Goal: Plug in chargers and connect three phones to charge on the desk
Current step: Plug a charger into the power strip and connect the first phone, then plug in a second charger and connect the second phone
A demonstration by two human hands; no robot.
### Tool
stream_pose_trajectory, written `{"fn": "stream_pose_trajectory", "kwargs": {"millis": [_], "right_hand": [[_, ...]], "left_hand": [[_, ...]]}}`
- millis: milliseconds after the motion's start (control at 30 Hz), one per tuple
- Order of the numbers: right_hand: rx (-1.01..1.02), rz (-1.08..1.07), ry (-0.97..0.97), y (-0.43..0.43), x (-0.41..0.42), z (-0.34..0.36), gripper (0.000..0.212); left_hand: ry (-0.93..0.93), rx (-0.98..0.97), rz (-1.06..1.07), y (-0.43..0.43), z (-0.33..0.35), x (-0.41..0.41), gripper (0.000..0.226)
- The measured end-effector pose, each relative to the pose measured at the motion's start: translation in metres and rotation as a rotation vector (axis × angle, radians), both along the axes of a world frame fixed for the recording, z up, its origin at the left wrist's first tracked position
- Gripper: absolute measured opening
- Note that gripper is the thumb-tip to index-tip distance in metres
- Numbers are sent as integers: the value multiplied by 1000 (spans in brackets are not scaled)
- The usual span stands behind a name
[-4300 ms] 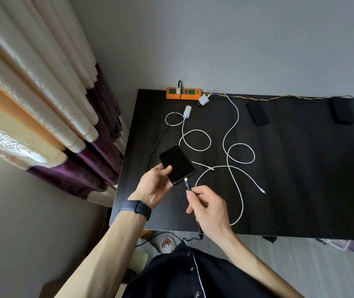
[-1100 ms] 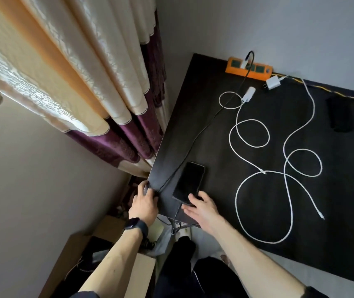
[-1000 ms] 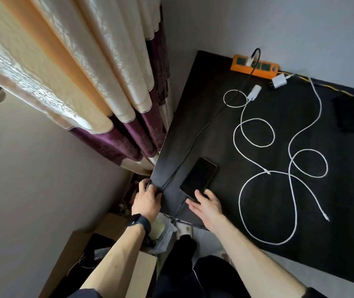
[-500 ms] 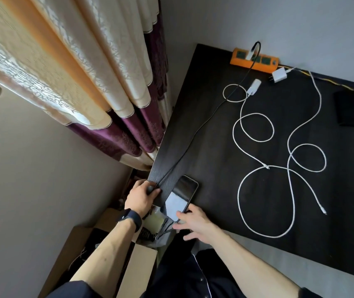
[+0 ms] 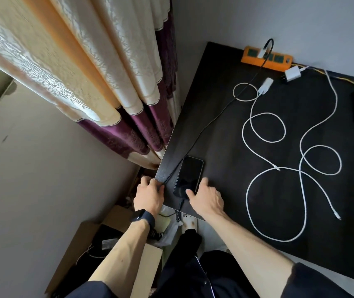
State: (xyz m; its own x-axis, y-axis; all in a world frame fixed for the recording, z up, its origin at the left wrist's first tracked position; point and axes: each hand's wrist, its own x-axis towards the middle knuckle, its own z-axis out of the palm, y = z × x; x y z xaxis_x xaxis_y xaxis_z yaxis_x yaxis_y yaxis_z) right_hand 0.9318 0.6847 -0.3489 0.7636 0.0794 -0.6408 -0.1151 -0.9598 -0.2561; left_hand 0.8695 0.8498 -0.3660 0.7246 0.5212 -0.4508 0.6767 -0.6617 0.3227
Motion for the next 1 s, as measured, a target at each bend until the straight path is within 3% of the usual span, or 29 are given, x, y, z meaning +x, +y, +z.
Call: {"fn": "stream_pose_trajectory", "kwargs": {"millis": [100, 167, 233, 333, 533, 733, 900, 1000], "right_hand": [[80, 21, -83, -3, -4, 0, 61], [147, 149, -113, -9, -8, -3, 75], [115, 318, -98, -15, -8, -7, 87], [23, 419, -86, -19, -5, -15, 89], [39, 357, -112, -23, 1, -18, 84], [97, 303, -59, -22, 7, -12, 86], [211, 296, 94, -37, 16, -5, 78], [261, 232, 74, -55, 22, 15, 70]], "left_hand": [[12, 11, 93, -5, -3, 3, 32], [18, 33, 65, -12, -6, 8, 32], [18, 29, 80, -19, -6, 14, 34], [34, 18, 142, -23, -7, 20, 36], [49, 2, 141, -13, -2, 20, 32], [43, 25, -128, -22, -4, 14, 56], [136, 18, -128, -34, -1, 11, 67], [166, 25, -216, -38, 10, 23, 71]]}}
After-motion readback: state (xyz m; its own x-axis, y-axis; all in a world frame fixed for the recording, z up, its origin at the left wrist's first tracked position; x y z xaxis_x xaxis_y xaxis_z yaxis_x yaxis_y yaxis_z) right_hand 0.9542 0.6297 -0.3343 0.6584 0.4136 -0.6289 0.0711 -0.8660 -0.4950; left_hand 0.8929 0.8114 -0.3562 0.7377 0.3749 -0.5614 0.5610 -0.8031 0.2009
